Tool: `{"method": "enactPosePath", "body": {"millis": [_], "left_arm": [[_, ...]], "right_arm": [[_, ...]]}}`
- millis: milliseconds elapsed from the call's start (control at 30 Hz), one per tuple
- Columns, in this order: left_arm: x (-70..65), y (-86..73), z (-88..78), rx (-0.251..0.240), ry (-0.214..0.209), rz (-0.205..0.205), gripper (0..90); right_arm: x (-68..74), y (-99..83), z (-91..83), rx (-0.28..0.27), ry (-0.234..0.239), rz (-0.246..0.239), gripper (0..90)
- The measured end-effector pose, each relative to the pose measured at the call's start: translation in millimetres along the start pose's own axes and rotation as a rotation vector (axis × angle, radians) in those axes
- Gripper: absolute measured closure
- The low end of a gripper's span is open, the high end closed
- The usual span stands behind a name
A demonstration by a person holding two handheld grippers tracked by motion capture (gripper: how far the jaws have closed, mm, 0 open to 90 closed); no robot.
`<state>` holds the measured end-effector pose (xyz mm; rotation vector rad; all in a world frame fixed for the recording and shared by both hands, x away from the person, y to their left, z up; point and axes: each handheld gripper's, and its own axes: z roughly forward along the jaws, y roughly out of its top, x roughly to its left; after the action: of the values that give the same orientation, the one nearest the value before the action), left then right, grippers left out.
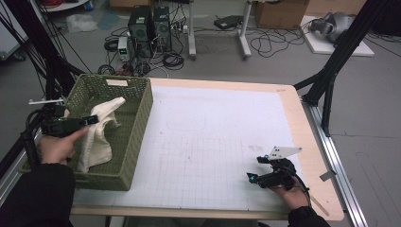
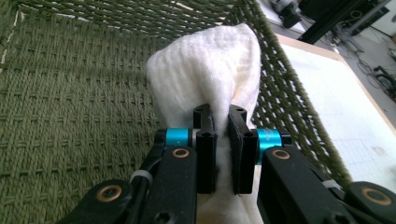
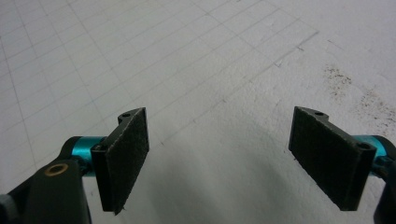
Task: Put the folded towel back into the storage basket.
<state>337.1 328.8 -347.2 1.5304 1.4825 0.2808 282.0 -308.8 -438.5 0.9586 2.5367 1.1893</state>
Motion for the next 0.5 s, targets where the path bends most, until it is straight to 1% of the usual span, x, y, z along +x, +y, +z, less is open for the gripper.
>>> {"method": "enactPosePath", "body": {"millis": [100,167,233,267,333,400,500], "left_arm": [[1.2,-2.0,5.4,-0.008,0.009,-0.006,82.8],[1.2,-2.4,8.4,-0.011,0.008,-0.013,82.8],[1.1,-2.3,10.3,-0.023,0.007,-0.020,82.8],[1.3,-2.5,11.1,-0.026,0.011,-0.020,82.8],[2.0,-2.6,11.6,-0.022,0.019,-0.015,82.7],[2.6,-2.7,11.3,-0.020,0.017,-0.012,82.7],[2.9,-2.3,10.3,-0.027,0.005,-0.021,82.7]], "right_arm": [[0.2,0.0,-0.3,-0.001,0.002,0.003,19.4],[0.0,0.1,0.0,-0.002,0.002,-0.001,19.4],[-0.2,0.2,0.7,-0.001,0.001,-0.007,19.4],[0.6,0.3,0.8,0.000,0.005,0.001,19.4],[0.5,0.2,0.8,0.001,0.004,-0.006,19.4],[0.6,0.2,0.4,0.000,0.006,-0.002,19.4],[0.1,0.2,0.3,-0.003,0.005,-0.005,19.4]]}}
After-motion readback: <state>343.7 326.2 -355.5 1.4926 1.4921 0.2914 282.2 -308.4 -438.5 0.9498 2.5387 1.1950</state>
